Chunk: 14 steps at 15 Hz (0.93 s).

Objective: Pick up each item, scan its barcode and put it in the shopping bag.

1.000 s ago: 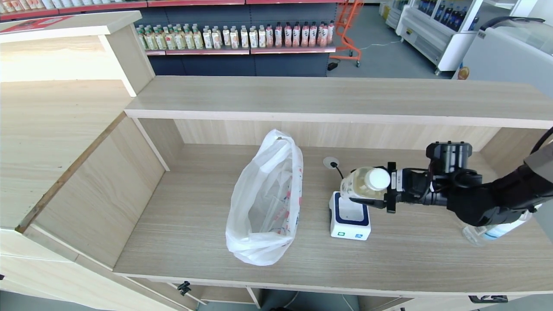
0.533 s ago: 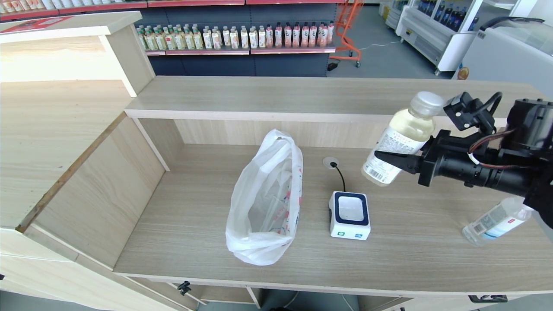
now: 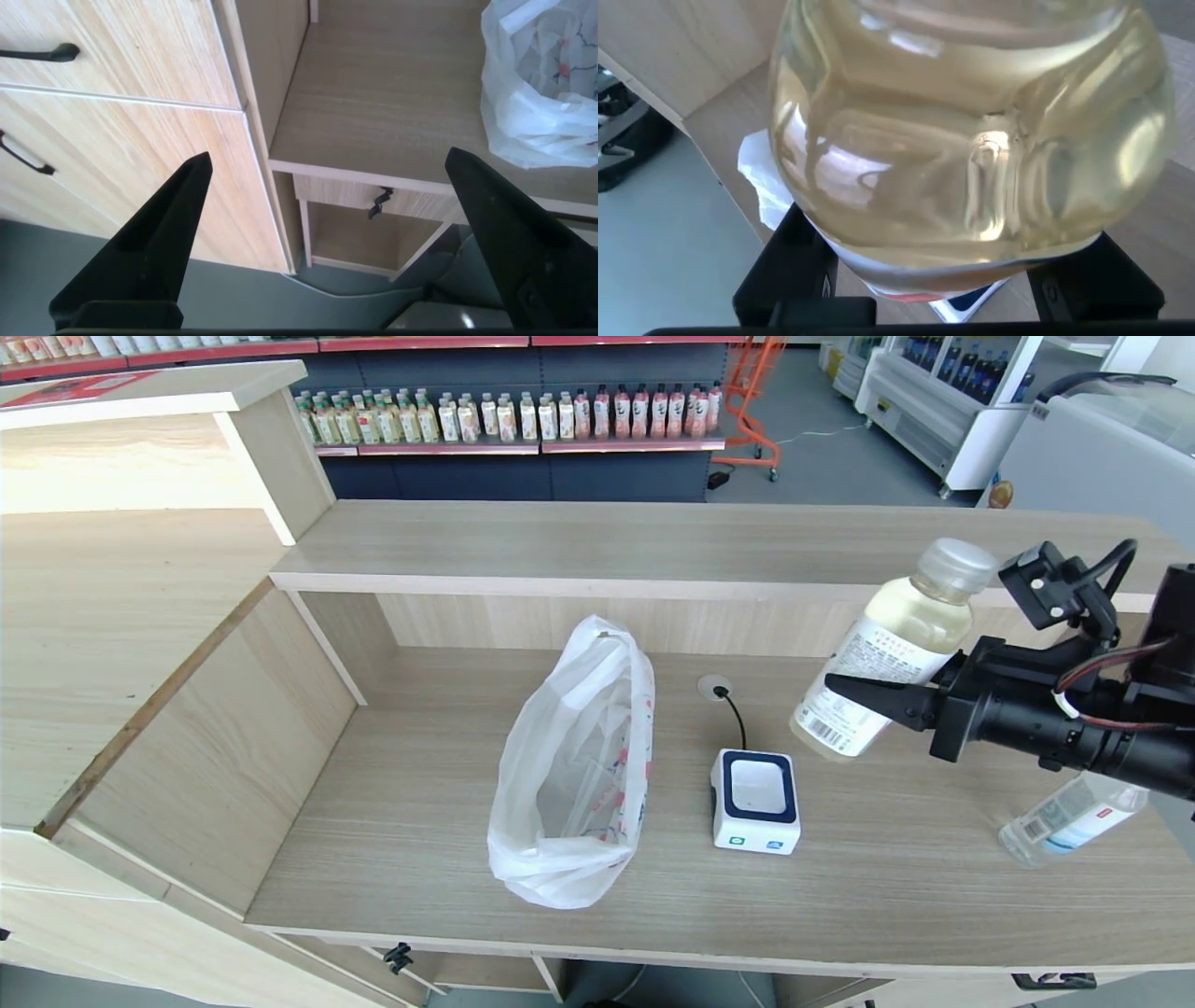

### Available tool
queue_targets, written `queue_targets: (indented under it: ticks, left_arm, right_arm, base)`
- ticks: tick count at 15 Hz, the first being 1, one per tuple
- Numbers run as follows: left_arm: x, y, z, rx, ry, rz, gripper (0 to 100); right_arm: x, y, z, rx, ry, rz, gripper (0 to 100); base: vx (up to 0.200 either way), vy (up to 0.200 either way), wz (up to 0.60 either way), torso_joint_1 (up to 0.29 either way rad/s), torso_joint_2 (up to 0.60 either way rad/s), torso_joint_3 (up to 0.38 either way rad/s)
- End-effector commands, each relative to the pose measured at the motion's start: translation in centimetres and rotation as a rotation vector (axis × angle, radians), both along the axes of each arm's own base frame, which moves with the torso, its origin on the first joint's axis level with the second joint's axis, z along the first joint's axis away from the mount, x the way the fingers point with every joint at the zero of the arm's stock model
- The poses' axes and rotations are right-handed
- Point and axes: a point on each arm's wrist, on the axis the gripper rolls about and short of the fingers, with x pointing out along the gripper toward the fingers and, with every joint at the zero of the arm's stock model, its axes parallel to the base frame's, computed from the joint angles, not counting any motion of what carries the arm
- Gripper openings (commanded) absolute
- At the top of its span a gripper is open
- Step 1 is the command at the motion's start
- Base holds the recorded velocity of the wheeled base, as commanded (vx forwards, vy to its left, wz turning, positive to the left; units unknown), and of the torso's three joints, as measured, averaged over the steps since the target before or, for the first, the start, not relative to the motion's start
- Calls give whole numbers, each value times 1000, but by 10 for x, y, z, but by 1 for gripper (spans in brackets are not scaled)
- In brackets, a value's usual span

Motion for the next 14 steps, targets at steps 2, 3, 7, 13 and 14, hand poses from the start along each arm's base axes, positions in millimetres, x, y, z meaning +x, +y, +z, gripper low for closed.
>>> queue_targets:
  ticks: [2,3,7,13,14]
  left_arm:
    - [0,0,0,2,0,0,100]
    - [0,0,0,0,0,0,100]
    - [0,0,0,2,0,0,100]
    - [0,0,0,0,0,0,100]
    - [0,0,0,2,0,0,100]
  right_arm:
    - [-3,7,0,47,50,21,0]
    - [-3,11,-1,65,79,9,0]
    - [0,55,-24,139,257,-85,0]
    - [10,107,-66,82,365,-21,0]
    - [19,113,-79,75,368,-23,0]
  base:
    - [0,200,0,-5,7,0]
    - [0,200,0,-12,-2,7]
    - [0,0,0,0,0,0]
    - [0,0,0,0,0,0]
    - [0,0,0,0,0,0]
